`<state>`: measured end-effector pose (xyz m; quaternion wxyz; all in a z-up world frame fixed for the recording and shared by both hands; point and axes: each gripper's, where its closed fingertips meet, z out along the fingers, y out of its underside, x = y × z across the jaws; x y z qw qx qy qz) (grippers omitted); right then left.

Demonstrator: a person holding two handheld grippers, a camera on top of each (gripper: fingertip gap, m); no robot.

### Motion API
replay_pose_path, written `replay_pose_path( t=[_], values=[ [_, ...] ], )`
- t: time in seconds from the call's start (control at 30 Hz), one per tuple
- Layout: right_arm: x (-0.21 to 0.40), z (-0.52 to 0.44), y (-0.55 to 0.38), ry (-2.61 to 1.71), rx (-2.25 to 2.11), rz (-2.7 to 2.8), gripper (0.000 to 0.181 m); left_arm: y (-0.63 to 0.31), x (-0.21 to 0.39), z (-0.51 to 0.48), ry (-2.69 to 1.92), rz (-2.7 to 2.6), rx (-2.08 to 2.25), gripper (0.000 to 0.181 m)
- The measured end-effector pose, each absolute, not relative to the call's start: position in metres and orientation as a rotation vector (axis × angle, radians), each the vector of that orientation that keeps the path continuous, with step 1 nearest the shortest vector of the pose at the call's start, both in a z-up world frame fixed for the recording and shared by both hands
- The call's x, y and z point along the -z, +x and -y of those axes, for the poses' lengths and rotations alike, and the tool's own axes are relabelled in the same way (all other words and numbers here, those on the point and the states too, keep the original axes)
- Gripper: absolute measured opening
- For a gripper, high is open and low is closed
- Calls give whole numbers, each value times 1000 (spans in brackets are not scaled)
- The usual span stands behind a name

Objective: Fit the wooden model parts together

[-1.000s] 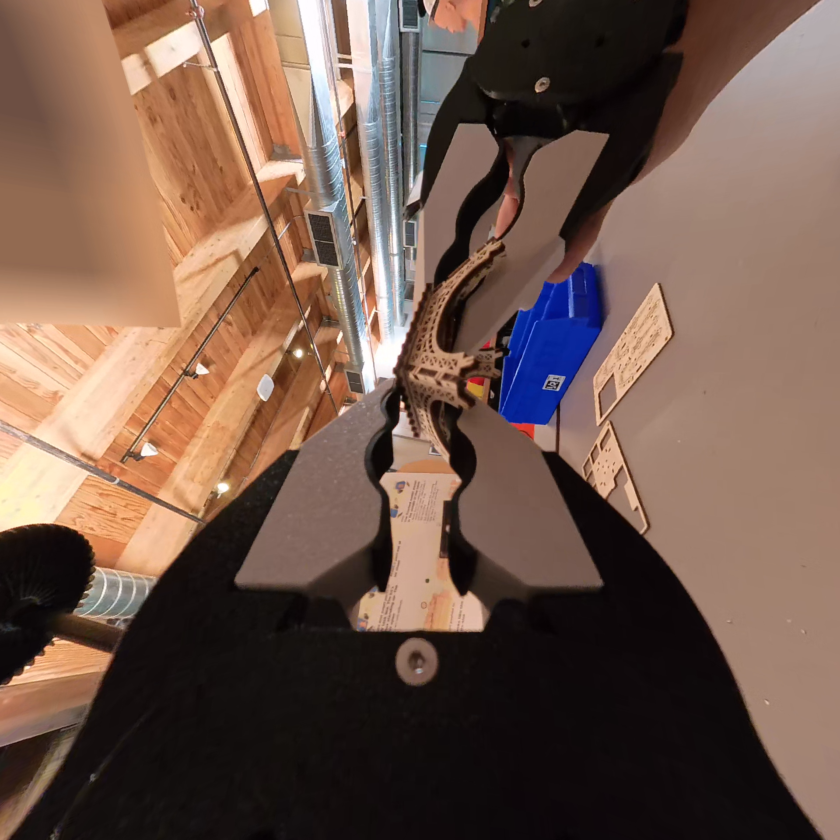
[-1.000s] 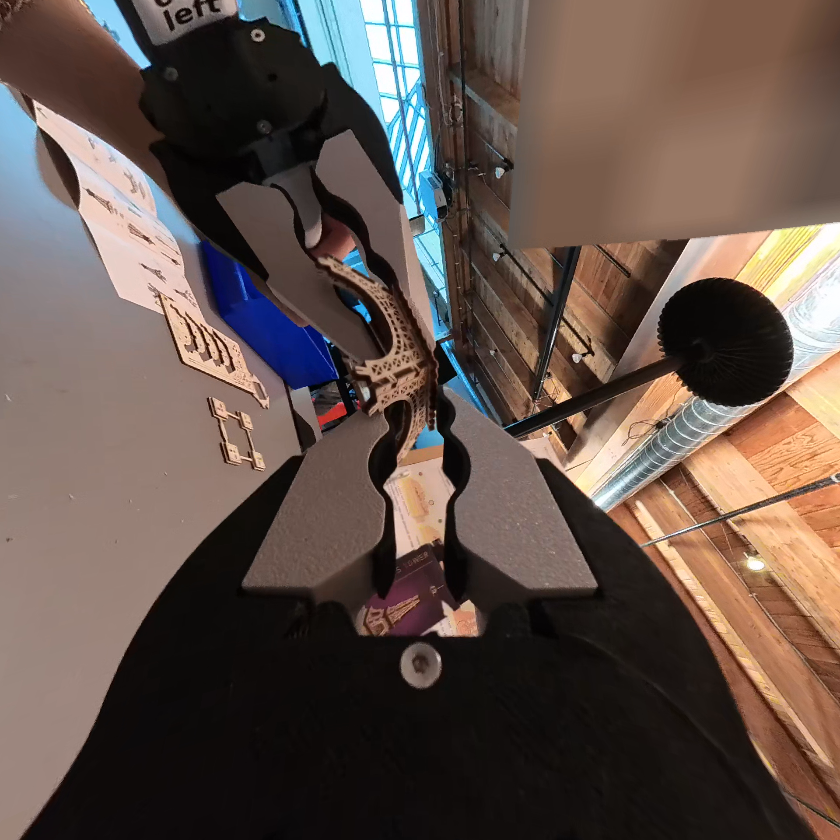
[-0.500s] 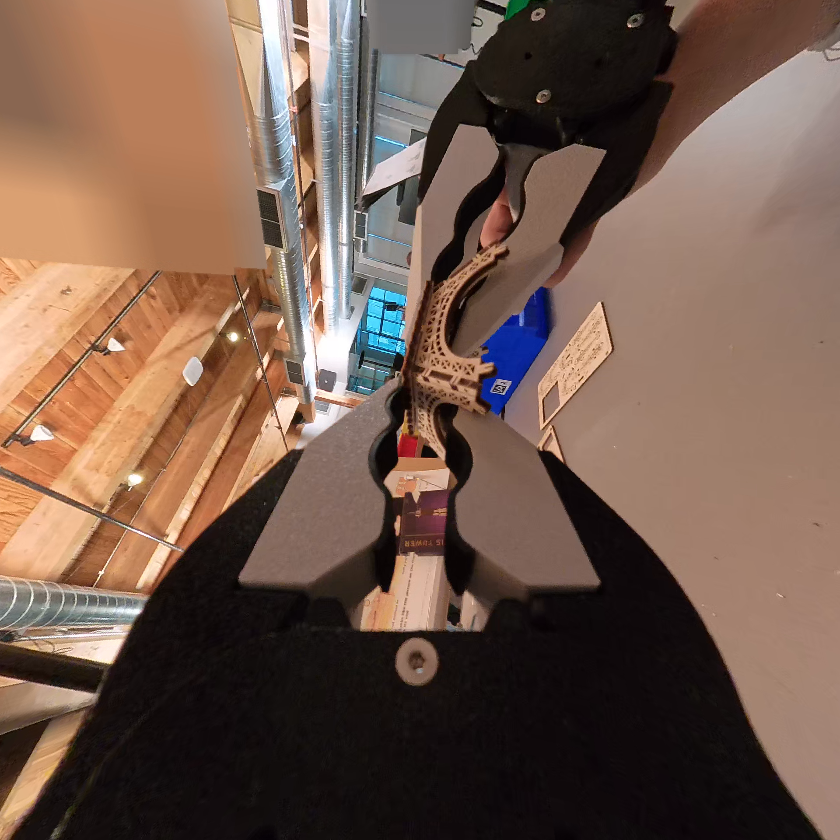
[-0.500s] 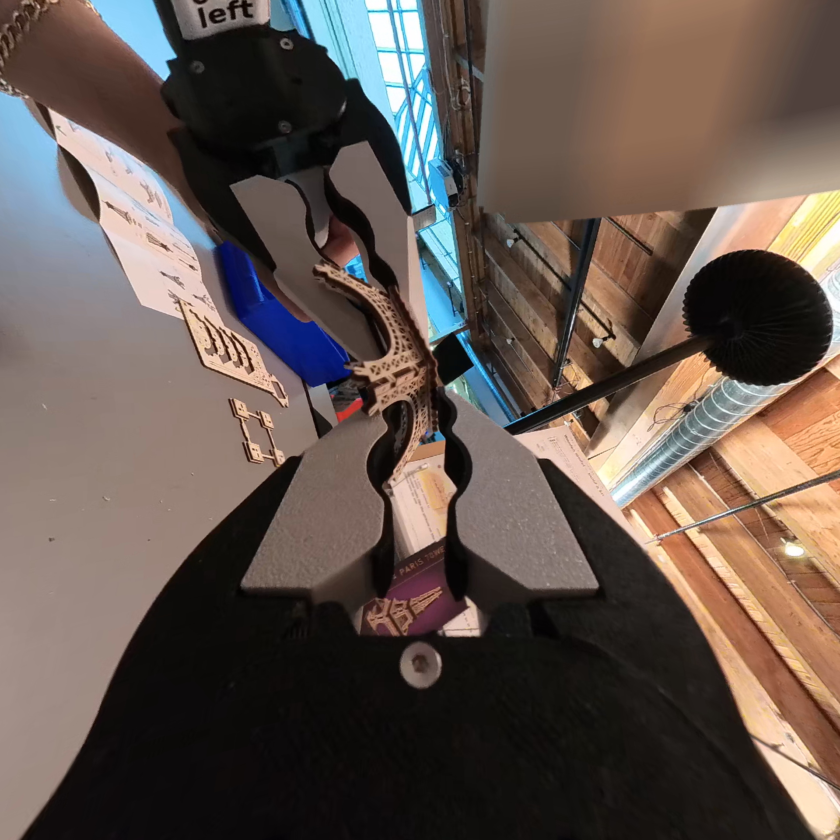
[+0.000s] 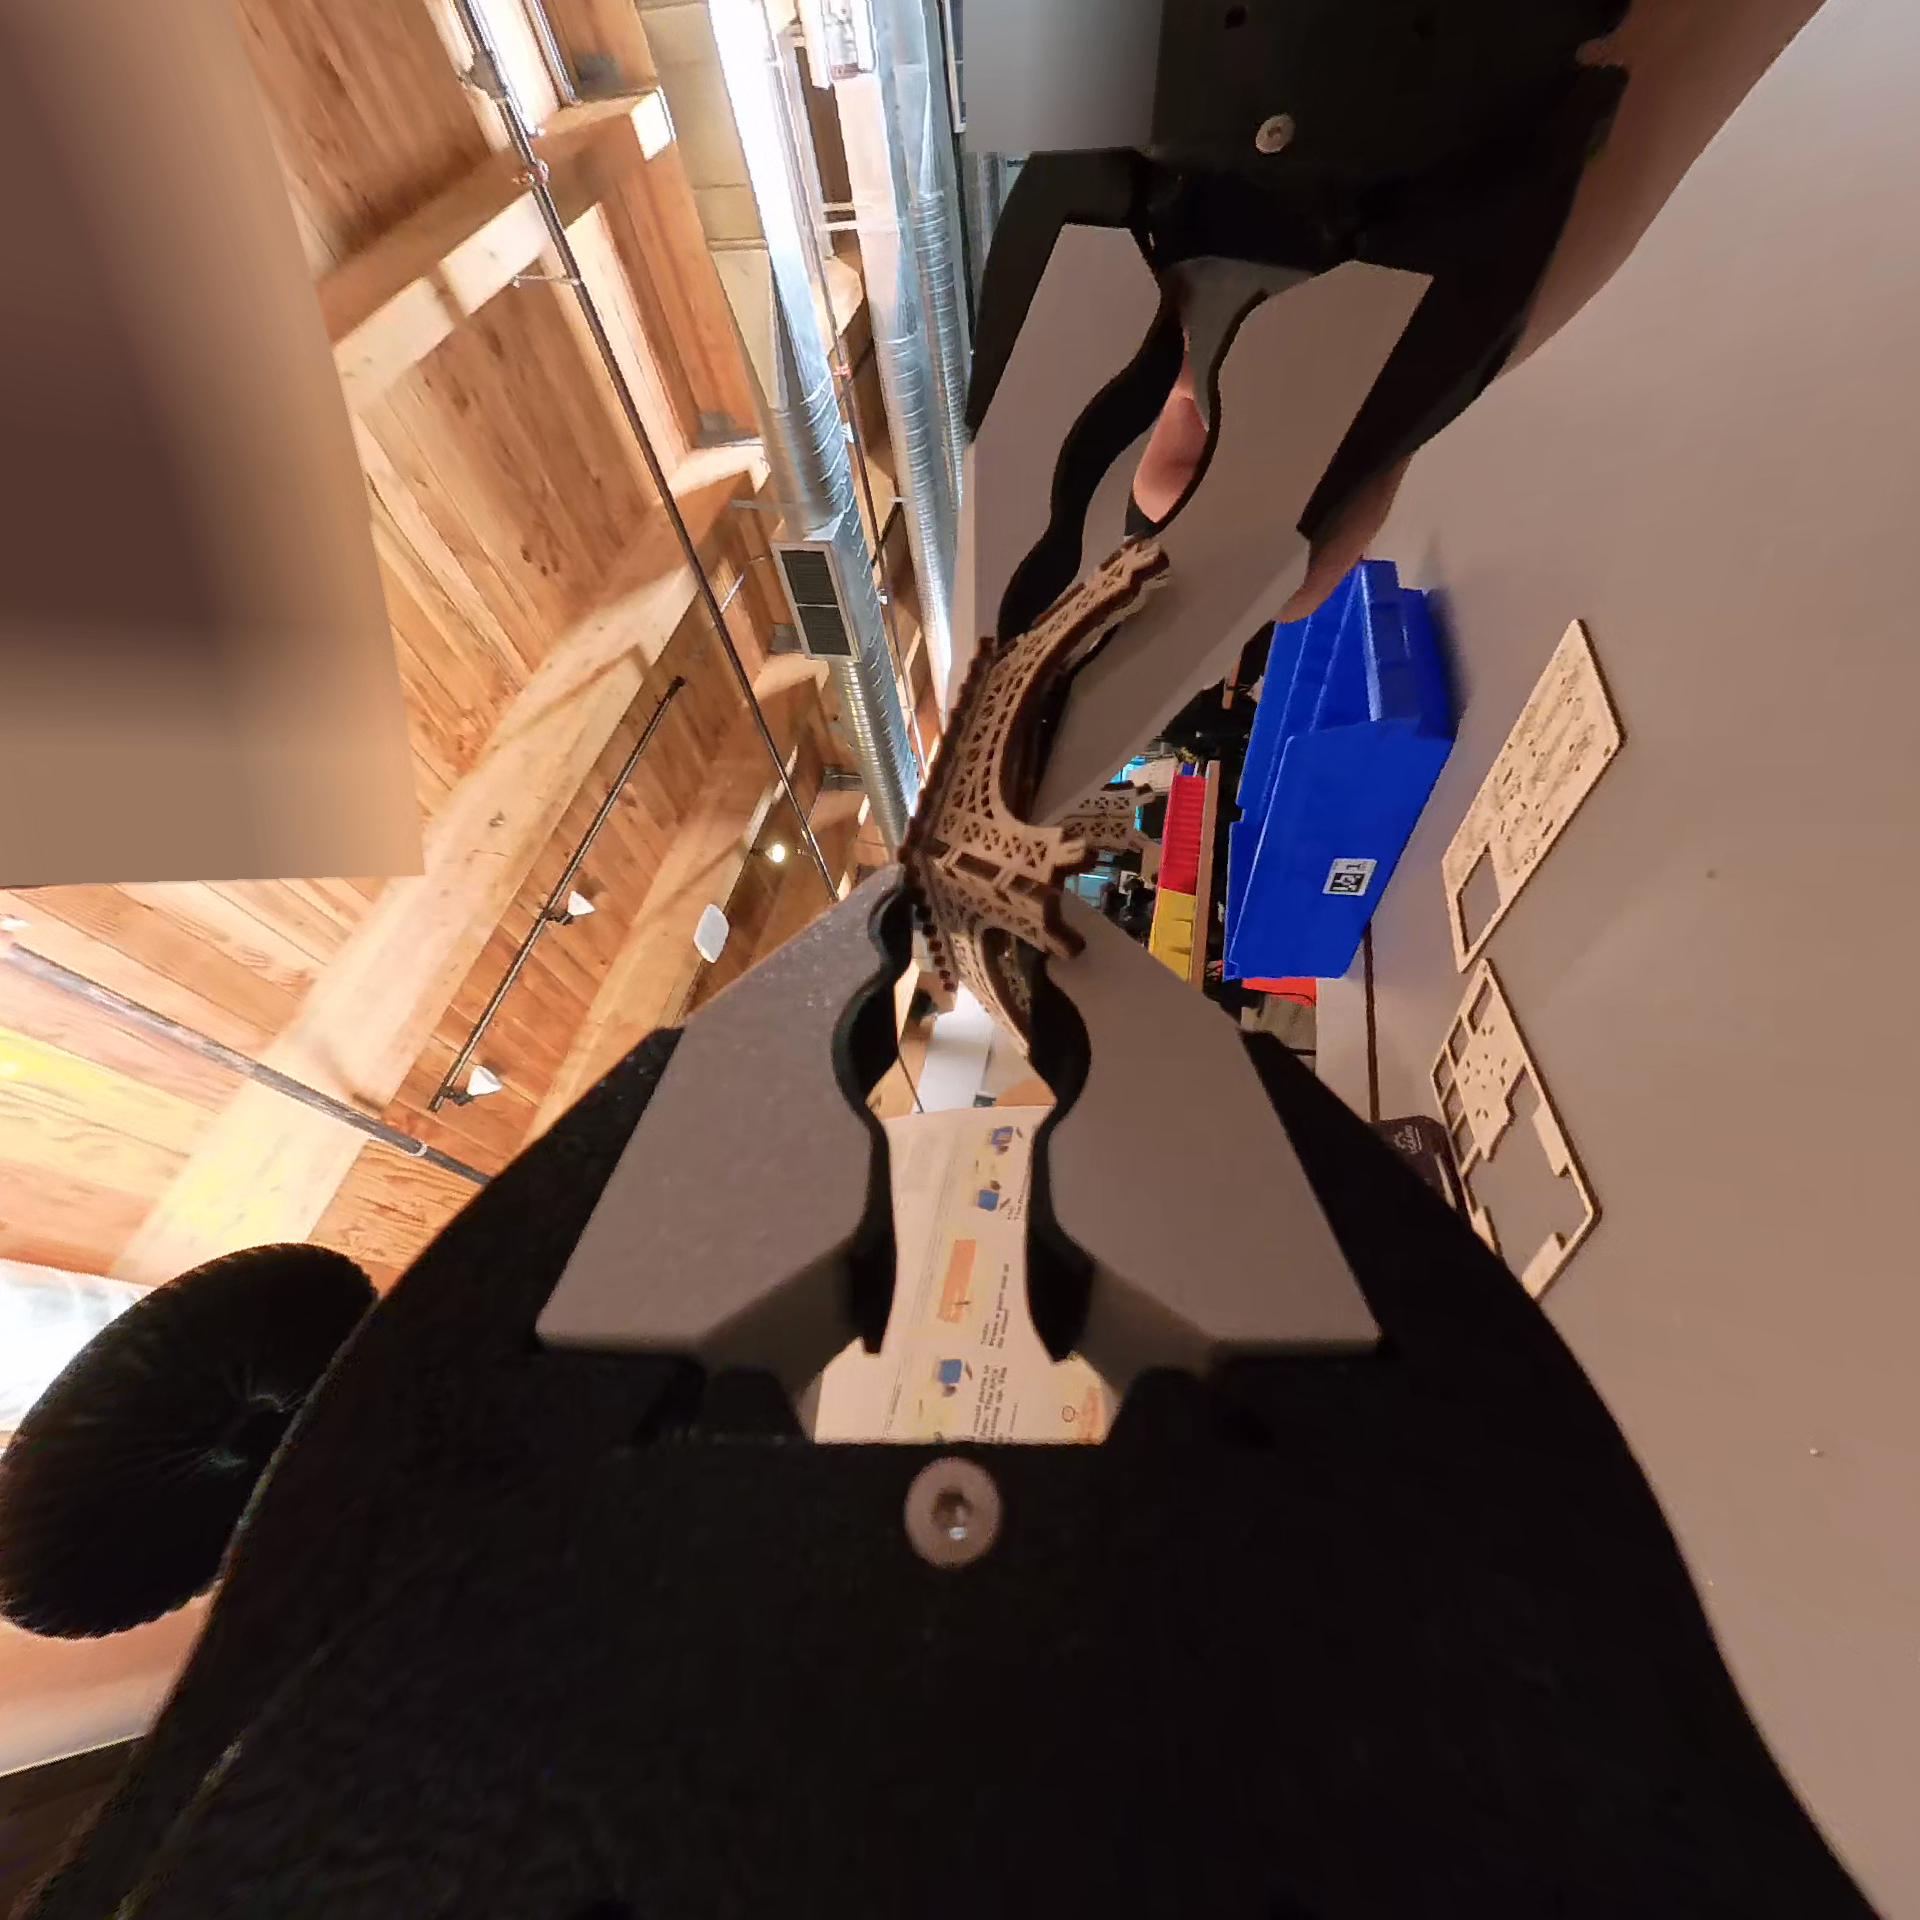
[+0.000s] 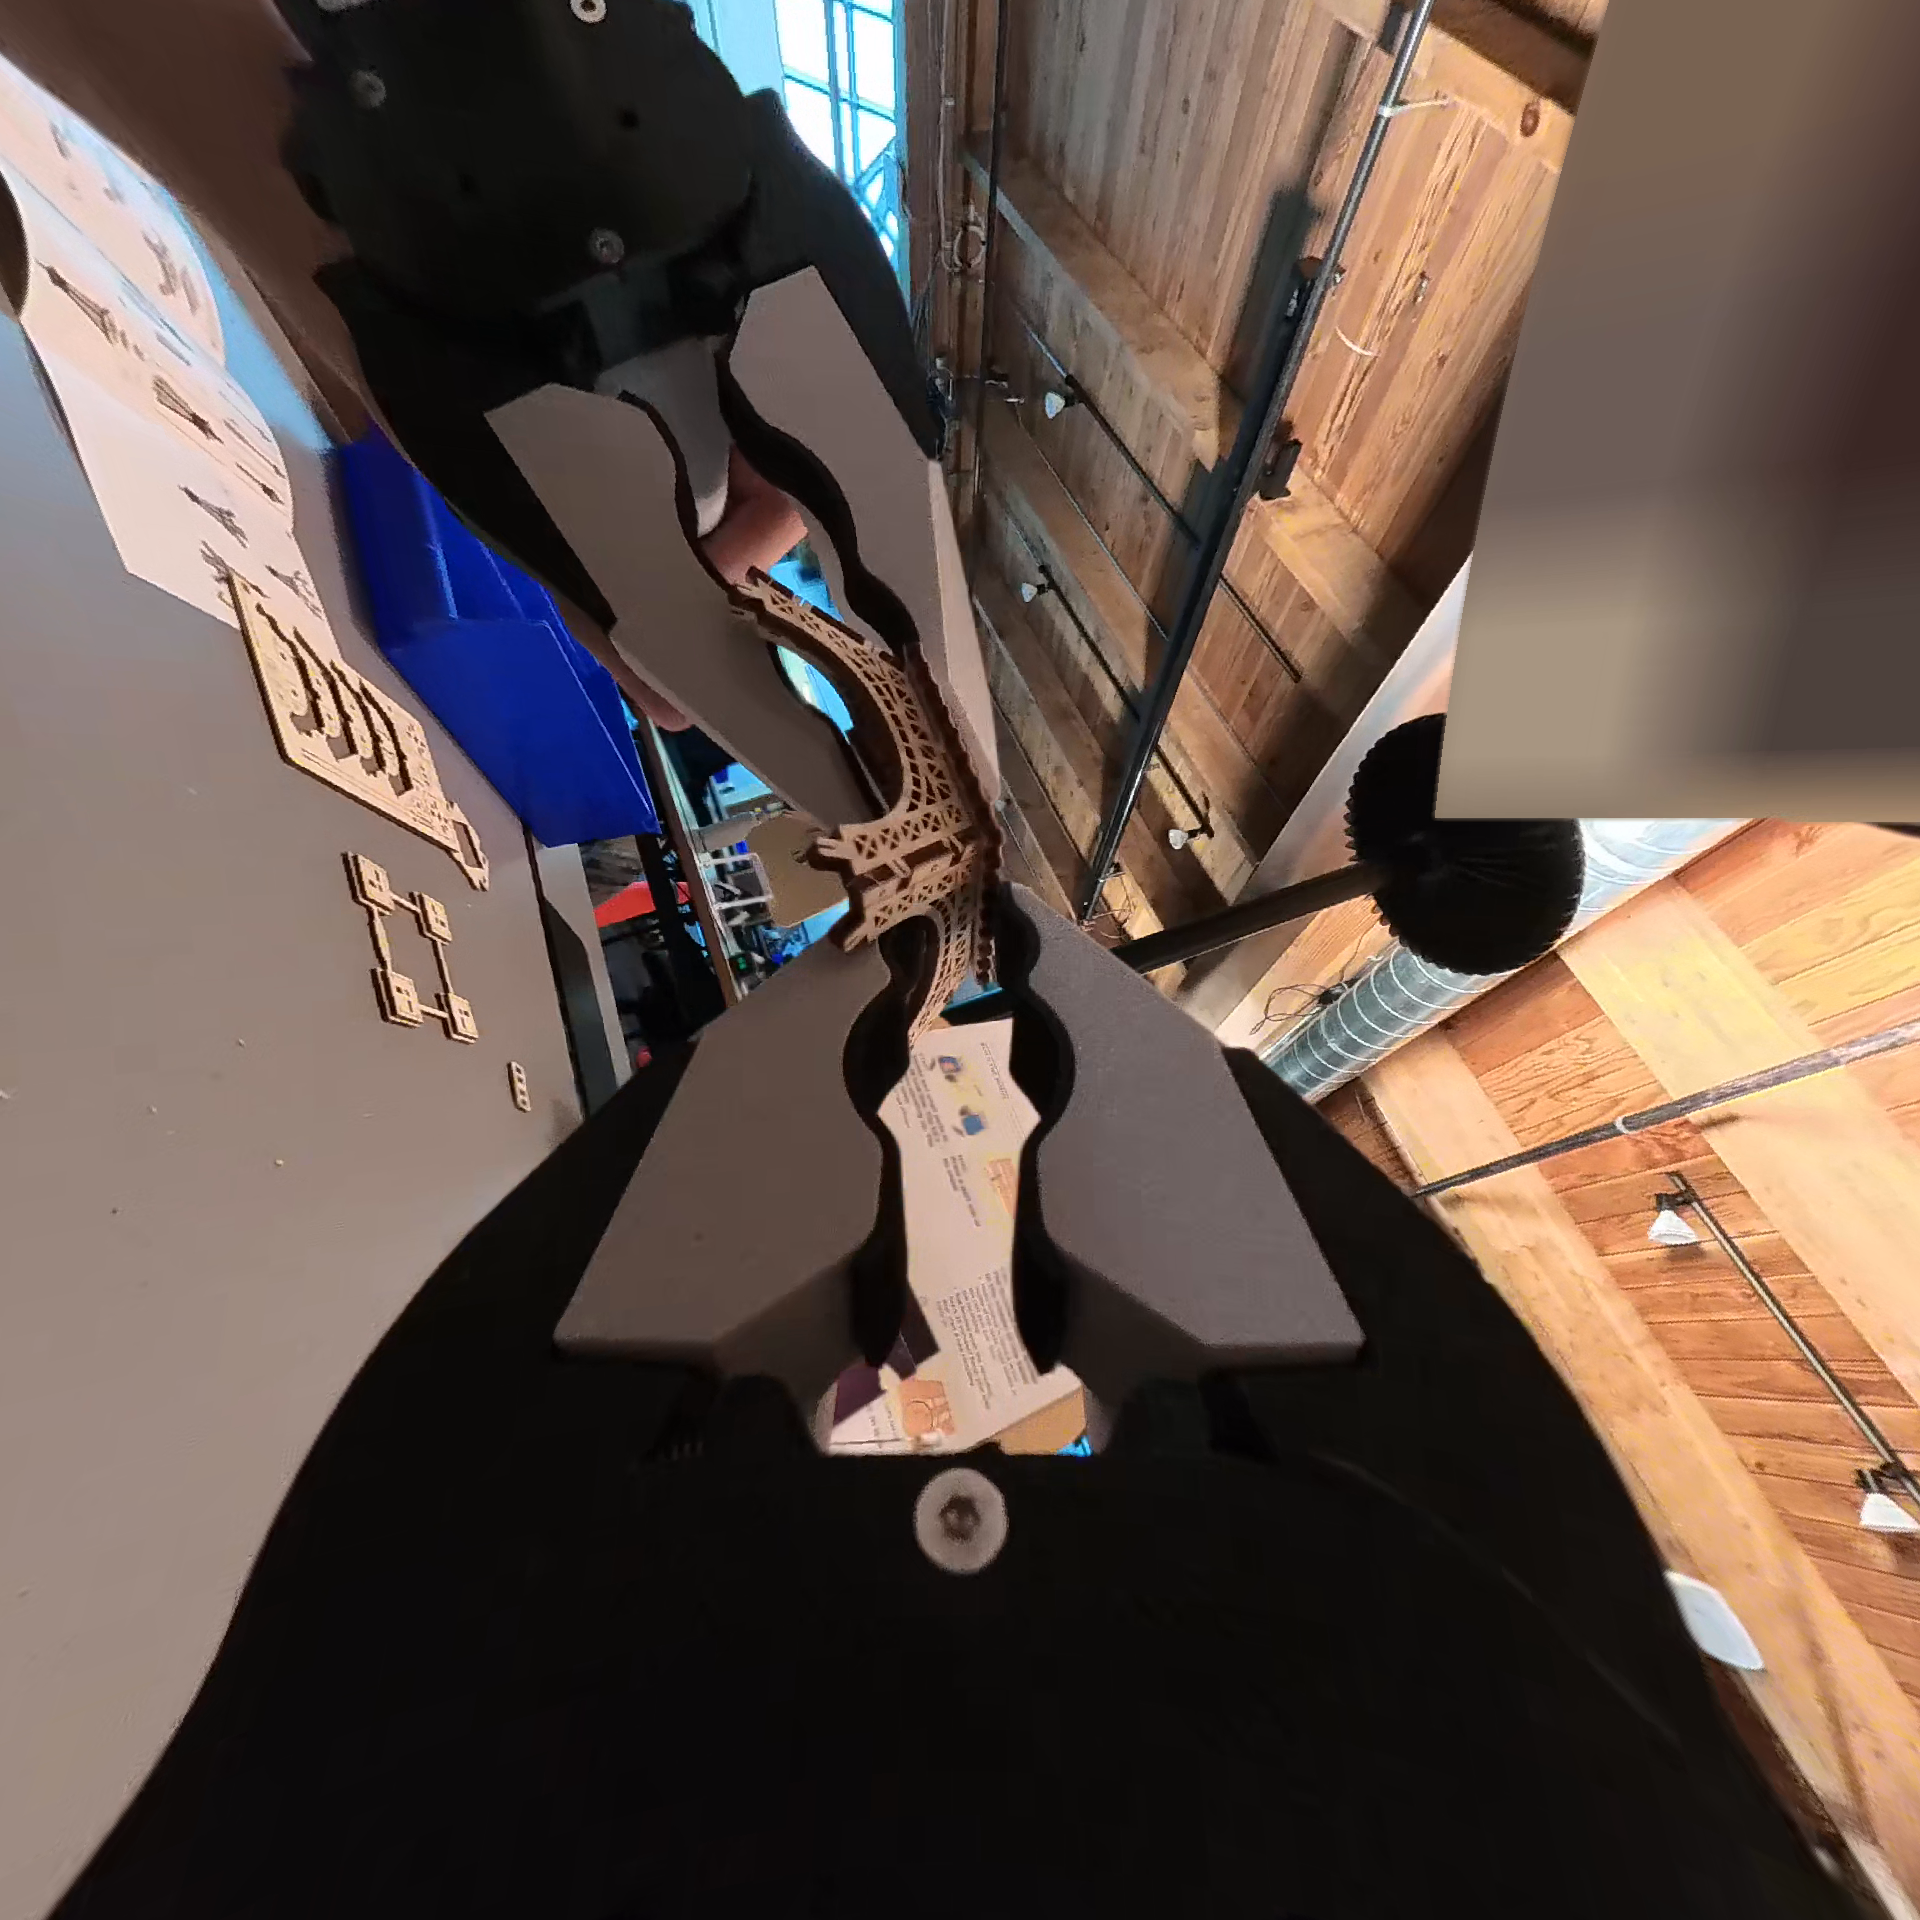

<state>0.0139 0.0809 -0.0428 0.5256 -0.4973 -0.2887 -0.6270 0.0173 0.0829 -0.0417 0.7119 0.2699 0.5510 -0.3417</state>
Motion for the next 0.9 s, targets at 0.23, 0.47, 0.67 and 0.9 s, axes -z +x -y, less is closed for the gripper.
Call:
replay_pose_path(
  t=[0.23, 0.47, 0.67, 0.9],
  values=[
    [47, -79, 16, -1166, 1555, 741, 10, 18, 44, -82, 633, -1221, 750, 12],
    [52, -79, 19, -1147, 1582, 769, 10, 21, 50, -82, 657, -1228, 725, 11],
    [57, -80, 25, -1161, 1566, 760, 11, 28, 55, -82, 657, -1267, 730, 11],
    [62, -82, 32, -1180, 1532, 729, 10, 35, 60, -83, 630, -1312, 779, 11]
  ],
)
